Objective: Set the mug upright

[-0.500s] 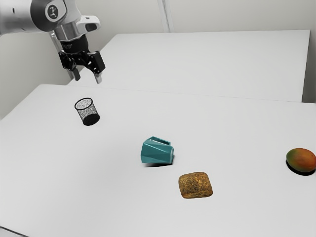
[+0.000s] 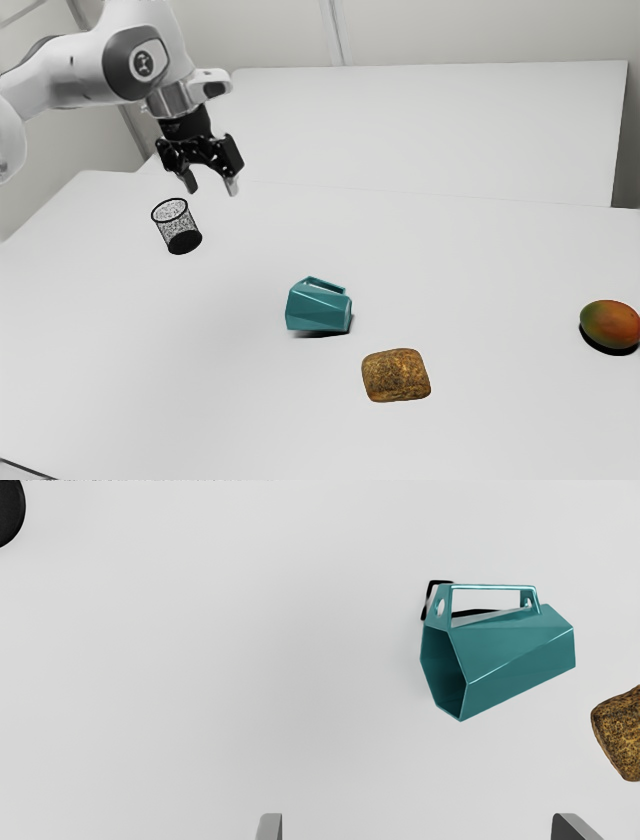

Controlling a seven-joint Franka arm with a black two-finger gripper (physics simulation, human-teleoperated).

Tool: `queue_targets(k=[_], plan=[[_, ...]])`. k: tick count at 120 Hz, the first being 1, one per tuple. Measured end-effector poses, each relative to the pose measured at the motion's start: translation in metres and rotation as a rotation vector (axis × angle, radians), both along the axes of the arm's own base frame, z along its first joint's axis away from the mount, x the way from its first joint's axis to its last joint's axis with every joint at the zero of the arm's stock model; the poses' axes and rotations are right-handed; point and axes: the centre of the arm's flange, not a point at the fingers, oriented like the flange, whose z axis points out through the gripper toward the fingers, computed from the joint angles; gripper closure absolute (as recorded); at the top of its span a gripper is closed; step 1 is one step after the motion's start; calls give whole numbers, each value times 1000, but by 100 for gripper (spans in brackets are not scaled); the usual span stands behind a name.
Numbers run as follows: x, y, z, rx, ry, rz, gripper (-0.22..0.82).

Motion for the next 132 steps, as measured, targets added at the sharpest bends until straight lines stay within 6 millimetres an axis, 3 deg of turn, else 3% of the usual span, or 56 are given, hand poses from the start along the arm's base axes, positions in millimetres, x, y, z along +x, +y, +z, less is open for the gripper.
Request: queue_targets(k=[19,61,132], plan=[[0,0,-45,-144,-8,42,2],[-11,-16,-121,-432,-63,149,2],[-46,-11,-198,-744,-196,258,2]])
